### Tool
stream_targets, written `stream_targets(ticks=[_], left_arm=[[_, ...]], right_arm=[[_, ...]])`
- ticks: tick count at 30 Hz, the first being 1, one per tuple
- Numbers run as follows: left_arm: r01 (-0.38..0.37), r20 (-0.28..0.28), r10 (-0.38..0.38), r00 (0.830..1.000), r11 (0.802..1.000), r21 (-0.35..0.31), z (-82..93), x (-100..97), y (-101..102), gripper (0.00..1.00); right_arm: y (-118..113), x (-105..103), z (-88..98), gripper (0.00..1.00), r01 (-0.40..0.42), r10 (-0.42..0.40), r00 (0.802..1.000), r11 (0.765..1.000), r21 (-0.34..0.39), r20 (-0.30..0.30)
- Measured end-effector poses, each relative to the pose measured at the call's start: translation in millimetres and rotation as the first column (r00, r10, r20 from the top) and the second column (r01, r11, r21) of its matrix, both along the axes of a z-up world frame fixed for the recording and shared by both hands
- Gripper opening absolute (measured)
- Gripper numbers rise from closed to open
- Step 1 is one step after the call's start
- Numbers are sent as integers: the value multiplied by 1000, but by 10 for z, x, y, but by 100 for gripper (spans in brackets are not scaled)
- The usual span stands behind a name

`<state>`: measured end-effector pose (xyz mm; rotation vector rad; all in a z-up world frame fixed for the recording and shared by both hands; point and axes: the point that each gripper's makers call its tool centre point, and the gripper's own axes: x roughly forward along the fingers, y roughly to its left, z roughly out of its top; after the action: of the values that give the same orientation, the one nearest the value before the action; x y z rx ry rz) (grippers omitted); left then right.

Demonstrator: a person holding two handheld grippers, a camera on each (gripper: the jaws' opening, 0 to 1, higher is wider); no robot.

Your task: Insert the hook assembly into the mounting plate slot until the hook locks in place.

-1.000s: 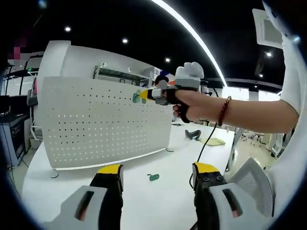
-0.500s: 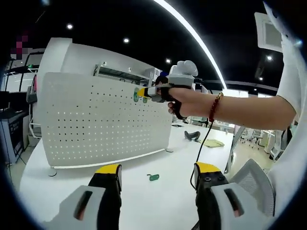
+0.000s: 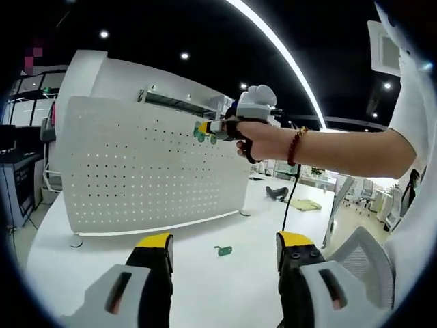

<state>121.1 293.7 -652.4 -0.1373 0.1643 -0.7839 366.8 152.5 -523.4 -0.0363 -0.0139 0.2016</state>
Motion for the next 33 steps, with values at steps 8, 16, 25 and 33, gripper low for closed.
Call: stream_targets(ticks=[8,16,25,33], left_arm=[[5,2,-5,1000,1000,4,-17,89,8,62],[-6,0,6,1000,1000,-14,-2,140,57,62],[-17,-11,17,1000,1000,-2,-38,188,95,61],[-25,-19,25,1000,1000,-10,-54,195,112,61]], right_arm=[[-22,156,18,2,19,-19,1000,1000,-19,11],[-3,299,34,2,28,-27,999,999,-35,20],[-52,397,16,2,49,-49,999,998,-37,14],[-48,440,-36,2,57,-57,998,998,-25,6]])
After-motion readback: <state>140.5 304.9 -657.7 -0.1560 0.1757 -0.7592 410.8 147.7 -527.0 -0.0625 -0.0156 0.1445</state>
